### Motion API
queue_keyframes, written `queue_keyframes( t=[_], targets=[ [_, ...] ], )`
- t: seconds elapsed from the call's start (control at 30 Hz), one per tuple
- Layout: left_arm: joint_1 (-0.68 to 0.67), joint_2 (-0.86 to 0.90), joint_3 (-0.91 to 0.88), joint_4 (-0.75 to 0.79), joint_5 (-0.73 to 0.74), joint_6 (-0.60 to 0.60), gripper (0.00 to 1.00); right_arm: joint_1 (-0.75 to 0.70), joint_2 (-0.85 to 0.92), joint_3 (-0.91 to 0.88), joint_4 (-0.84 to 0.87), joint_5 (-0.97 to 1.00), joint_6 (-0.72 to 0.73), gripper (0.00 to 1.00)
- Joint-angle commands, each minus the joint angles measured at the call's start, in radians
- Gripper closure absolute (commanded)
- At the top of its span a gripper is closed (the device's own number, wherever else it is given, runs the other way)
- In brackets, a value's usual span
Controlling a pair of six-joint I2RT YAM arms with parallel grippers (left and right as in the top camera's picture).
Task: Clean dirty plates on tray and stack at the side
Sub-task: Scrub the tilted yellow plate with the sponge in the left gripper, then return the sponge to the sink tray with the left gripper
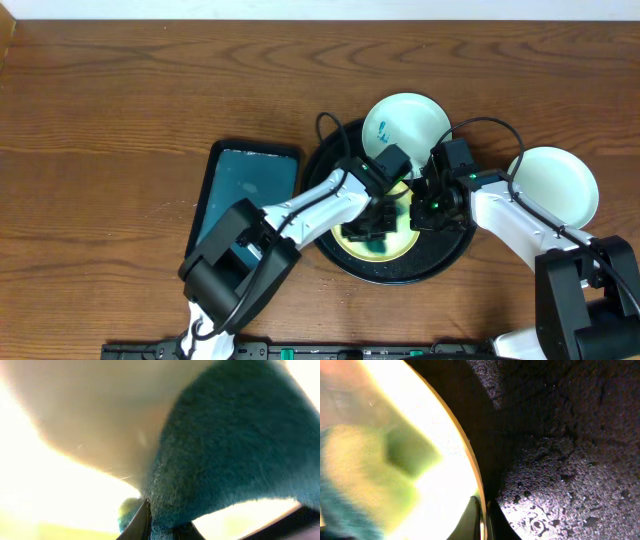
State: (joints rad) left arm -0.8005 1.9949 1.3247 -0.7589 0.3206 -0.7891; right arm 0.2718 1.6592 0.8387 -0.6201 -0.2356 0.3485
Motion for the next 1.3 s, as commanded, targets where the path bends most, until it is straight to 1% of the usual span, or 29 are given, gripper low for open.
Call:
queue_keyframes(
  t=[0.0, 0.03, 0.2, 0.23, 0.3, 0.4, 0.5, 0.57, 0.67, 0.73, 0.8, 0.87, 0.93, 1.0, 1.03, 1.07, 1.1, 1.13, 1.2, 1.27],
  targets=[
    [0.055, 0.040, -0.046, -0.122, -0.280, -0.020, 0.93, 0.005, 0.033, -0.031, -0.011, 0.104, -0.005, 0.99],
    [0.061, 0.039, -0.043, -0.139, -0.314, -0.026, 0.93, 0.005, 0.033, -0.031, -0.011, 0.104, -0.005, 0.99],
    [0.068, 0.032, -0.021, -0.190, -0.578, -0.063, 0.92, 0.005, 0.033, -0.031, -0.013, 0.105, -0.006, 0.99],
    [0.066, 0.032, -0.018, -0.192, -0.616, -0.063, 0.93, 0.005, 0.033, -0.031, -0.012, 0.105, -0.007, 0.99],
    [0.066, 0.029, -0.013, -0.198, -0.641, -0.063, 0.92, 0.005, 0.033, -0.031, -0.012, 0.105, -0.009, 0.99],
    [0.066, 0.010, 0.001, -0.207, -0.623, -0.062, 0.93, 0.005, 0.033, -0.031, -0.013, 0.105, -0.013, 0.99],
    [0.066, -0.035, 0.024, -0.229, -0.552, -0.062, 0.93, 0.005, 0.033, -0.031, -0.014, 0.105, -0.013, 0.99],
    [0.066, -0.085, 0.037, -0.242, -0.528, -0.062, 0.92, 0.005, 0.033, -0.031, -0.016, 0.105, -0.013, 0.99],
    [0.067, -0.214, 0.041, -0.254, -0.515, -0.057, 0.92, 0.005, 0.033, -0.031, -0.024, 0.120, -0.013, 0.99],
    [0.075, -0.282, 0.041, -0.262, -0.517, -0.027, 0.93, 0.005, 0.033, -0.031, -0.029, 0.135, -0.013, 0.99],
    [0.090, -0.333, 0.040, -0.282, -0.539, -0.003, 0.93, 0.005, 0.033, -0.031, -0.029, 0.135, -0.018, 0.99],
    [0.109, -0.370, 0.037, -0.320, -0.607, -0.005, 0.93, 0.005, 0.033, -0.031, -0.025, 0.134, -0.032, 0.99],
    [0.139, -0.387, 0.027, -0.354, -0.673, -0.005, 0.93, 0.005, 0.033, -0.031, -0.016, 0.134, -0.035, 0.99],
    [0.180, -0.387, 0.005, -0.365, -0.689, 0.000, 0.93, 0.005, 0.033, -0.031, 0.004, 0.132, -0.051, 0.99],
    [0.216, -0.382, -0.026, -0.359, -0.689, 0.000, 0.93, 0.005, 0.033, -0.031, 0.022, 0.125, -0.074, 0.96],
    [0.240, -0.381, -0.053, -0.344, -0.688, 0.009, 0.93, 0.005, 0.033, -0.031, 0.027, 0.119, -0.084, 0.96],
    [0.265, -0.380, -0.085, -0.322, -0.682, 0.023, 0.93, 0.005, 0.033, -0.031, 0.027, 0.102, -0.098, 0.99],
    [0.290, -0.380, -0.119, -0.289, -0.666, 0.049, 0.92, 0.005, 0.033, -0.030, 0.026, 0.069, -0.121, 0.99],
    [0.333, -0.380, -0.179, -0.219, -0.606, 0.115, 0.93, 0.005, 0.030, -0.025, 0.018, 0.035, -0.136, 0.99],
    [0.377, -0.380, -0.239, -0.141, -0.504, 0.193, 0.93, 0.005, 0.006, -0.013, -0.014, 0.047, -0.135, 0.99]
  ],
)
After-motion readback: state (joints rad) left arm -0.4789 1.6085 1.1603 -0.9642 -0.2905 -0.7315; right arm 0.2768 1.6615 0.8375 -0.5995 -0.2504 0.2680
